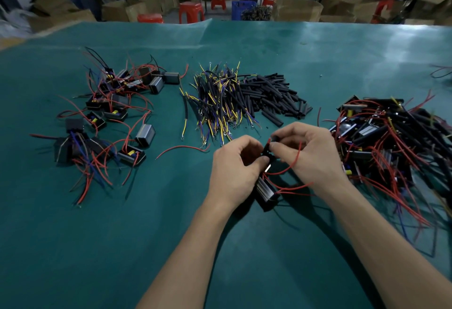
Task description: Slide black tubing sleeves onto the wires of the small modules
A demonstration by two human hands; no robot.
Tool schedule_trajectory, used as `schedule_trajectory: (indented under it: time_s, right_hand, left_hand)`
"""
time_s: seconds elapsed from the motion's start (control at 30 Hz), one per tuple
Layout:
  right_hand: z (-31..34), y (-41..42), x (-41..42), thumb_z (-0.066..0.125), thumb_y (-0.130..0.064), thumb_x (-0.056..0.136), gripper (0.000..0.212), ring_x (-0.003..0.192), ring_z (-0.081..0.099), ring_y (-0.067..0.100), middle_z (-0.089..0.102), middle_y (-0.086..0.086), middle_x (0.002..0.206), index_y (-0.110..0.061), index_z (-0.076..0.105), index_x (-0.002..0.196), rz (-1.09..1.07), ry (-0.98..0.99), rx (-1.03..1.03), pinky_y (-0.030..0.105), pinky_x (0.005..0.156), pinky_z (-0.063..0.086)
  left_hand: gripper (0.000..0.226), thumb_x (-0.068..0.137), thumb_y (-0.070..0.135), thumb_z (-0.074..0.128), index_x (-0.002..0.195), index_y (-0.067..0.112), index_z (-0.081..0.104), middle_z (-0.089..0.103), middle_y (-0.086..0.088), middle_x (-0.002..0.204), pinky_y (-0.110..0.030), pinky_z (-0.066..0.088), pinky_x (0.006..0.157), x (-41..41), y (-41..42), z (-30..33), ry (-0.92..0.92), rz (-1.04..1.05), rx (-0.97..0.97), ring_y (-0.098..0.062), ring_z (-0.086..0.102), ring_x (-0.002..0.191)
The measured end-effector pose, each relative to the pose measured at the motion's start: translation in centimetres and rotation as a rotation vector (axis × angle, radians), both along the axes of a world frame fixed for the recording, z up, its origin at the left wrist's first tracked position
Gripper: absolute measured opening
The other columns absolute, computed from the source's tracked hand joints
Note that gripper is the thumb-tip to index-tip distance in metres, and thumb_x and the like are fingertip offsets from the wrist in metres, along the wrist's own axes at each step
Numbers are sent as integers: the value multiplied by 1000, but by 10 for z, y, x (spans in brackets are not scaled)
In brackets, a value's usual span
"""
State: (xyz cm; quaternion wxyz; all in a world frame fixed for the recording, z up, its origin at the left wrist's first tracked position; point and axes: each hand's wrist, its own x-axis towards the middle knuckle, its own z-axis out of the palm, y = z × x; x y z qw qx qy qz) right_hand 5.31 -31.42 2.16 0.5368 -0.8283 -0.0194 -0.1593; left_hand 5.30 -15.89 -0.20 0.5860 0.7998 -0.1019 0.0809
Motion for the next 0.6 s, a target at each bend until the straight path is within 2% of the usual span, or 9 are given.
schedule_trajectory:
  time_s: [0.13, 0.3, 0.37, 0.5, 0.6]
  right_hand:
    - [-3, -4, 2, 81, -8, 78, 15, 70, 73, 23, 75, -2, 71, -21, 75, 83, 65, 19, -61, 40, 75, 58]
    - [-4, -5, 2, 84, -3, 78, 17, 66, 70, 17, 77, 5, 74, -20, 79, 76, 107, 142, 131, 36, 70, 56]
    - [-3, -5, 3, 82, -7, 81, 18, 63, 67, 11, 77, 3, 72, -24, 81, 76, 119, 149, 134, 34, 70, 54]
    - [0, -5, 3, 80, -14, 86, 11, 71, 70, 18, 78, 3, 76, -24, 82, 81, 91, 137, 121, 45, 81, 58]
    - [-1, -1, 0, 78, -6, 86, 12, 68, 72, 22, 77, 9, 74, -17, 82, 81, 115, 126, 203, 40, 74, 61]
  left_hand:
    - [15, 78, 6, 80, 82, 15, 68, 71, -2, 73, -40, 55, 70, 1, 0, -2, -4, 6, 6, -25, 66, 70]
    - [14, 80, 7, 79, 84, 15, 69, 72, -1, 74, -41, 56, 71, -1, 0, -2, -12, 7, 7, -23, 68, 71]
    - [14, 80, 6, 78, 86, 15, 70, 72, 0, 78, -40, 56, 73, 0, 0, -1, -30, -2, 13, -22, 68, 73]
    - [15, 78, 9, 77, 88, 20, 71, 72, 7, 82, -26, 53, 72, 0, 0, 1, -58, 20, 76, -11, 66, 74]
    - [15, 77, 10, 77, 85, 19, 69, 71, 9, 78, -15, 47, 65, 1, -1, 1, -77, 44, 79, -8, 64, 74]
